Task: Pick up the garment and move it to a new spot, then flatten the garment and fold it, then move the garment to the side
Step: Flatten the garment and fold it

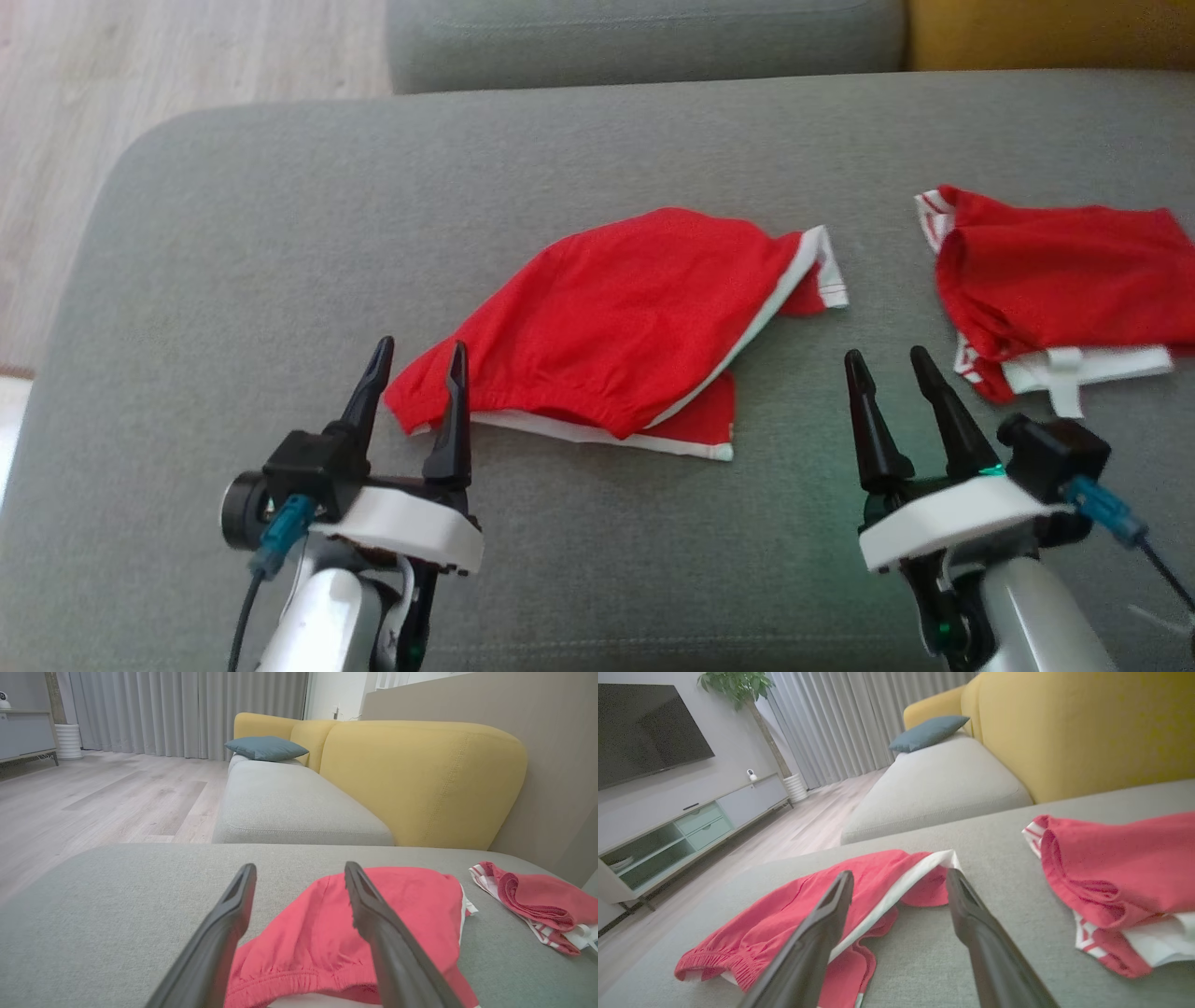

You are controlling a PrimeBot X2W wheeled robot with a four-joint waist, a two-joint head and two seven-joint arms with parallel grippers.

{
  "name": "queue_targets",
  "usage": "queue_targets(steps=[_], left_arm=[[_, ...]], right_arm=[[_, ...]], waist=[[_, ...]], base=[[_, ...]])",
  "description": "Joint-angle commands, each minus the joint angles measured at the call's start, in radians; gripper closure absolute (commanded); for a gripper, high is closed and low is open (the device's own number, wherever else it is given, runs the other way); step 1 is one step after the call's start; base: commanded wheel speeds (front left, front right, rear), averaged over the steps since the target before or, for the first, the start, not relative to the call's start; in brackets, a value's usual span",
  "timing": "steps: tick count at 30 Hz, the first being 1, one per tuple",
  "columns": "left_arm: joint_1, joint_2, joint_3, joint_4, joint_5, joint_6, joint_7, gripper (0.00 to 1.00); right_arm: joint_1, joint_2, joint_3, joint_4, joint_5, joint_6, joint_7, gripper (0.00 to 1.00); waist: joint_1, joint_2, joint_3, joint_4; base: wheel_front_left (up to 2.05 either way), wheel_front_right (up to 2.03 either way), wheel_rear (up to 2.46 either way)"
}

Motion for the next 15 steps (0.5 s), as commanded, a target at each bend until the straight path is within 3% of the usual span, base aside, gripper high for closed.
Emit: queue_targets(steps=[1,15], left_arm=[[-0.049,0.004,0.029,-0.029,0.008,-0.004,-0.012,0.0],[-0.086,0.004,-0.01,-0.009,0.0,-0.003,-0.012,0.0]], right_arm=[[-0.056,0.003,0.022,-0.025,0.013,0.007,0.005,0.0],[-0.253,0.003,0.024,0.255,0.265,0.007,0.112,0.0]], waist=[[0.0,0.0,0.011,0.015],[0.0,0.0,0.097,0.149]], base=[[0.0,0.0,0.0],[0.0,0.0,0.0]])
